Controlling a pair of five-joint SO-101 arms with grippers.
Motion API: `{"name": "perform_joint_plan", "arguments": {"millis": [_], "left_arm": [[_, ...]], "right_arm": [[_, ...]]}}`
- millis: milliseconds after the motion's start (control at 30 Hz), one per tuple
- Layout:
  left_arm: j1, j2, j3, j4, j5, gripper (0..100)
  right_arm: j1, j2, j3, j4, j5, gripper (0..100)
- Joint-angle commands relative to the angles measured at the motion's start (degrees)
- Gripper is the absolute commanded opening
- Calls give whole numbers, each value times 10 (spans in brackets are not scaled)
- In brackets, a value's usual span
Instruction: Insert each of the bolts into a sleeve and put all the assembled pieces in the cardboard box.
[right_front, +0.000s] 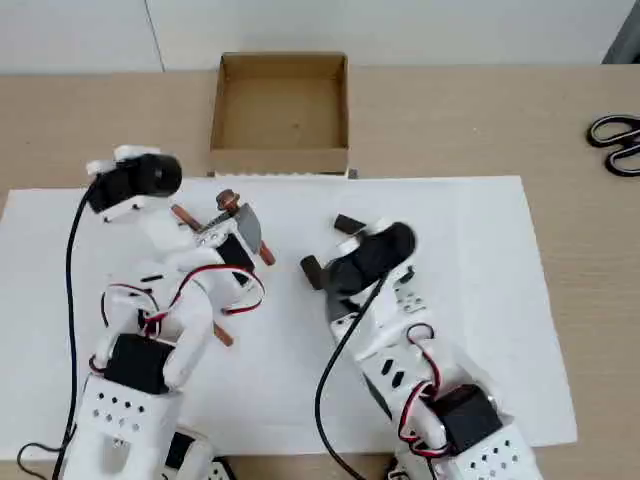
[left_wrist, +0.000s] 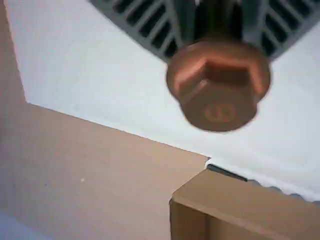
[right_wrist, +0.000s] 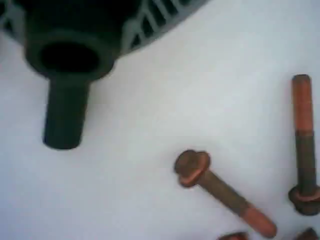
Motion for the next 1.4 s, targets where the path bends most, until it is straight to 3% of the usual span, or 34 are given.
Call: {"name": "perform_joint_plan", "arguments": {"millis": [0,400,1367], "left_arm": [[4,-47,15,-39,7,6],[113,-87,22,-20,8,6],[118,-87,56,-18,7,6]], "right_arm": [[-37,-7,7,-27,-4,3],[-64,-10,22,-29,-3,3],[-77,-10,3,-56,-3,3]]}}
